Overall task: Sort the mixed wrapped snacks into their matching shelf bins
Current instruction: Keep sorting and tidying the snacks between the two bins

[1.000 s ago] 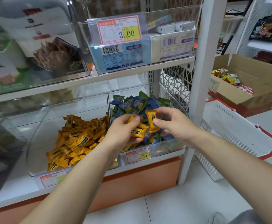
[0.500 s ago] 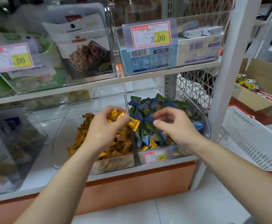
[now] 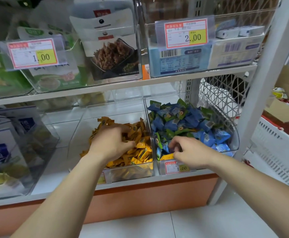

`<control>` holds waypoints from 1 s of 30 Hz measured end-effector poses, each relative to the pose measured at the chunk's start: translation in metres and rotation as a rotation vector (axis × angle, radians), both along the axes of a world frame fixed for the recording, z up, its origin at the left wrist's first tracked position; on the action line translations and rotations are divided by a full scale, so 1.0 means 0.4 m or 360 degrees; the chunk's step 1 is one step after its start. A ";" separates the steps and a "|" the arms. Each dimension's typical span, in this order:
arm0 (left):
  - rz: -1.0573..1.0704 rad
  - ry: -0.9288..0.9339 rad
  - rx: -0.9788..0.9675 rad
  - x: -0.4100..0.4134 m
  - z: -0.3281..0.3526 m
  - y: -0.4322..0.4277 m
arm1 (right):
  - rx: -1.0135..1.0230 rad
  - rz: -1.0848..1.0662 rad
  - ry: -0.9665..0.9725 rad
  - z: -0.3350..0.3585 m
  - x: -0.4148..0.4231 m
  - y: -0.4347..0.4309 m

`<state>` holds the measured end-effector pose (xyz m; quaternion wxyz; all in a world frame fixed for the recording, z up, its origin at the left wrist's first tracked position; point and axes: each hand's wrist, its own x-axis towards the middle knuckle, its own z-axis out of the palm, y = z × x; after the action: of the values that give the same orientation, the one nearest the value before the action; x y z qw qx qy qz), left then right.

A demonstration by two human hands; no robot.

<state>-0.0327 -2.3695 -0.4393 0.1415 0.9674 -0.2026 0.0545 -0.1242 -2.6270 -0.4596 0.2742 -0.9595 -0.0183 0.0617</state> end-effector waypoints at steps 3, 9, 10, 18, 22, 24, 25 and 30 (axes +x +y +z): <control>-0.0125 -0.0137 -0.0083 -0.034 0.033 -0.036 | -0.0102 0.0019 0.0044 0.006 0.006 0.003; -0.0490 -0.0125 -0.0325 -0.111 0.054 -0.105 | -0.0086 0.0105 0.0065 0.011 -0.008 -0.009; -0.0525 -0.0137 -0.0340 -0.117 0.052 -0.119 | -0.0064 0.0119 0.0096 0.011 -0.012 -0.013; -0.0737 -0.0074 -0.0291 -0.154 0.026 -0.205 | 0.0431 0.0033 -0.0306 0.049 -0.063 -0.048; -0.0625 -0.0103 -0.0374 -0.149 0.048 -0.194 | 0.0968 -0.0238 -0.0288 0.063 -0.081 -0.073; -0.0449 -0.0137 -0.0399 -0.130 0.060 -0.154 | 0.0804 -0.0346 -0.0382 0.070 -0.090 -0.113; -0.0354 -0.0161 -0.0401 -0.118 0.064 -0.130 | 0.0627 -0.0356 -0.0422 0.070 -0.096 -0.137; -0.0035 -0.0116 -0.0149 -0.075 0.047 -0.057 | 0.0125 -0.0284 -0.0191 0.057 -0.115 -0.212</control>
<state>-0.0628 -2.3921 -0.4204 0.1796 0.9549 -0.2154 0.0977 -0.1701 -2.7116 -0.4367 0.3144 -0.9478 0.0484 -0.0213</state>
